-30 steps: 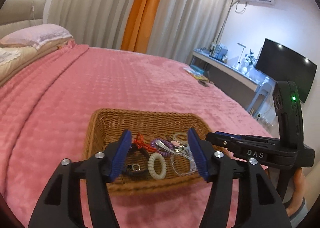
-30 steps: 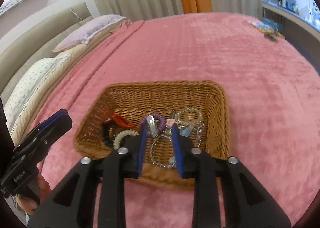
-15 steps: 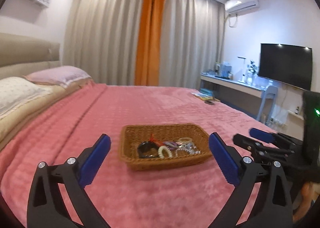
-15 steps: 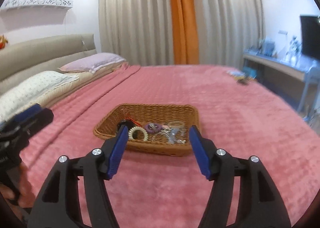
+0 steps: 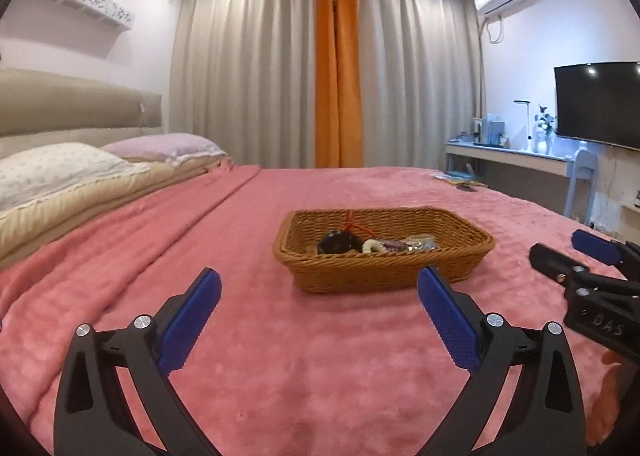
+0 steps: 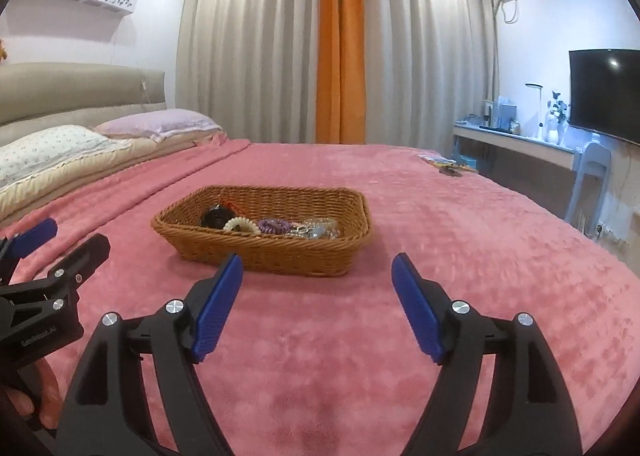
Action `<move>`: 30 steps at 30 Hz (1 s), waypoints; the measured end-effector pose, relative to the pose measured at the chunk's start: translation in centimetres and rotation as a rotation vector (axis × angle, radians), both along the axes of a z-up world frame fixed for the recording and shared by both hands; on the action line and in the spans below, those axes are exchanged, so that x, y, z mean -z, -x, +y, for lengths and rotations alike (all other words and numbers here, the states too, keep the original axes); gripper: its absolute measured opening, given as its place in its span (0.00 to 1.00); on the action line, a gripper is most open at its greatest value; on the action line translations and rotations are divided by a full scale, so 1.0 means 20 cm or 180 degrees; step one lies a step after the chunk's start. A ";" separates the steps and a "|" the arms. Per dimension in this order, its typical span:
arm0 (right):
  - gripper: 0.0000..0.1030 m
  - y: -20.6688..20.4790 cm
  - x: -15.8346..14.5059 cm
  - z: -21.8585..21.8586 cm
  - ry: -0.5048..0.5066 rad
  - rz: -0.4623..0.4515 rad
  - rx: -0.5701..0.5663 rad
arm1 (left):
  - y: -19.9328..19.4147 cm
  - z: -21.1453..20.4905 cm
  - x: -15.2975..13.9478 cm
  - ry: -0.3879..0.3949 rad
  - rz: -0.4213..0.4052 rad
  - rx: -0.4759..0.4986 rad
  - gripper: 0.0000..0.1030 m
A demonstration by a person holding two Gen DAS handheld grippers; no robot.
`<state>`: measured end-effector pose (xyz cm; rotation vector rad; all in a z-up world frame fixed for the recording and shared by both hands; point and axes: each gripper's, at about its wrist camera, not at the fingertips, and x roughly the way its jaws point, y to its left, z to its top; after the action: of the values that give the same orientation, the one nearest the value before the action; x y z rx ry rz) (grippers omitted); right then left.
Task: Organize jewelry
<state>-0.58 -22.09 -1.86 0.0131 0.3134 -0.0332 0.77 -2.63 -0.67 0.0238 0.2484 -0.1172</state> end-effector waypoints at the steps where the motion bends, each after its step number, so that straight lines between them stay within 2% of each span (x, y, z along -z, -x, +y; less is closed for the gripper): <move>1: 0.72 0.00 0.00 0.00 -0.0008 -0.0010 0.0005 | -0.01 0.01 0.01 0.0007 0.0014 -0.0004 0.93; 6: 0.74 -0.01 0.06 0.02 0.0019 -0.0017 0.0029 | 0.05 -0.01 0.03 -0.0135 -0.0132 -0.0137 0.93; 9: 0.81 0.02 0.07 0.01 -0.0014 -0.0086 0.0029 | 0.06 -0.03 0.03 -0.0182 -0.0190 -0.0175 0.93; 21: 0.82 0.02 0.10 0.03 0.0068 -0.0063 -0.0002 | 0.04 0.01 0.02 -0.0086 -0.0103 -0.0218 0.93; 30: 0.84 0.01 0.11 -0.01 -0.0087 0.0005 0.0007 | 0.06 0.02 0.02 -0.0068 -0.0128 -0.0233 0.93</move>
<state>-0.74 -22.29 -3.97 0.0406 0.3154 -0.0310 -0.37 -2.32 -1.08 0.0382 0.2103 -0.0412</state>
